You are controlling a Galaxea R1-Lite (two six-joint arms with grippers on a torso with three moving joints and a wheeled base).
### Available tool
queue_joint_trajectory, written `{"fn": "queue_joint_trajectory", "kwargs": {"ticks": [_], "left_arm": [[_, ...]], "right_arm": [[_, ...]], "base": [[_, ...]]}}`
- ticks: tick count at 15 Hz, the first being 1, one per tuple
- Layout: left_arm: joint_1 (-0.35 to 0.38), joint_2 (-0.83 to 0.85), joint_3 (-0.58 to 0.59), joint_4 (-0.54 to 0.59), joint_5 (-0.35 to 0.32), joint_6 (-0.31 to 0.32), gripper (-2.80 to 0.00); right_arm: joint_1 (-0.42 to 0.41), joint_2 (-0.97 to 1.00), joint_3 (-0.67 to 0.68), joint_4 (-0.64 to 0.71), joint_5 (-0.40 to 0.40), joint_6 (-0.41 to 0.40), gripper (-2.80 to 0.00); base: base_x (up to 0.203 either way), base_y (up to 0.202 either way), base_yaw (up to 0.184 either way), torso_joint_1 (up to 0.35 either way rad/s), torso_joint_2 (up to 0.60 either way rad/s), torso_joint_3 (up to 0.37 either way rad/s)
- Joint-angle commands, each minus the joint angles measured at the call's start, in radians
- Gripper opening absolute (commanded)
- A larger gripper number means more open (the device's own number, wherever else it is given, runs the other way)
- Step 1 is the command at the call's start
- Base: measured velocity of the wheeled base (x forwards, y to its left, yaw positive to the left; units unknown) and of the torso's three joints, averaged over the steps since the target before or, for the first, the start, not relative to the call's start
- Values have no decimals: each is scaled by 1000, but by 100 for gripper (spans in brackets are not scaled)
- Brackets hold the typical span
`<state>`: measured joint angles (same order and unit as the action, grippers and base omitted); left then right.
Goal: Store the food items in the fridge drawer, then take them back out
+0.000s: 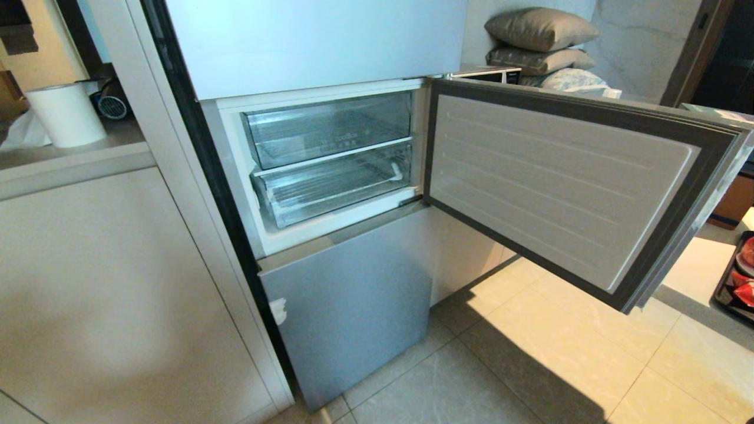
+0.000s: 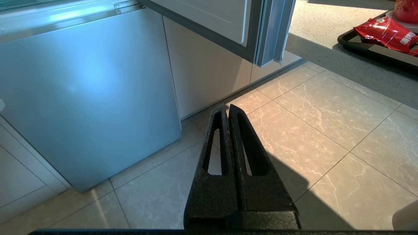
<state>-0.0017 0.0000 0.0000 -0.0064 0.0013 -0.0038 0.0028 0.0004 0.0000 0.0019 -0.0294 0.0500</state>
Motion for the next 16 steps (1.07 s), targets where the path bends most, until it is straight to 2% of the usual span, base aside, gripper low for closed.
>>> {"fn": "queue_joint_trajectory", "kwargs": {"ticks": [1,12,16], "left_arm": [[0,2,2,0,0,-1,-280],[0,2,2,-1,0,-1,-280],[0,2,2,0,0,-1,-280]], "right_arm": [[0,1,0,0,-1,1,-280],[0,1,0,0,0,-4,-280],[0,1,0,0,0,-4,-280]], "base": [[0,0,0,0,0,0],[0,0,0,0,0,0],[3,-9,126,2,1,3]]}}
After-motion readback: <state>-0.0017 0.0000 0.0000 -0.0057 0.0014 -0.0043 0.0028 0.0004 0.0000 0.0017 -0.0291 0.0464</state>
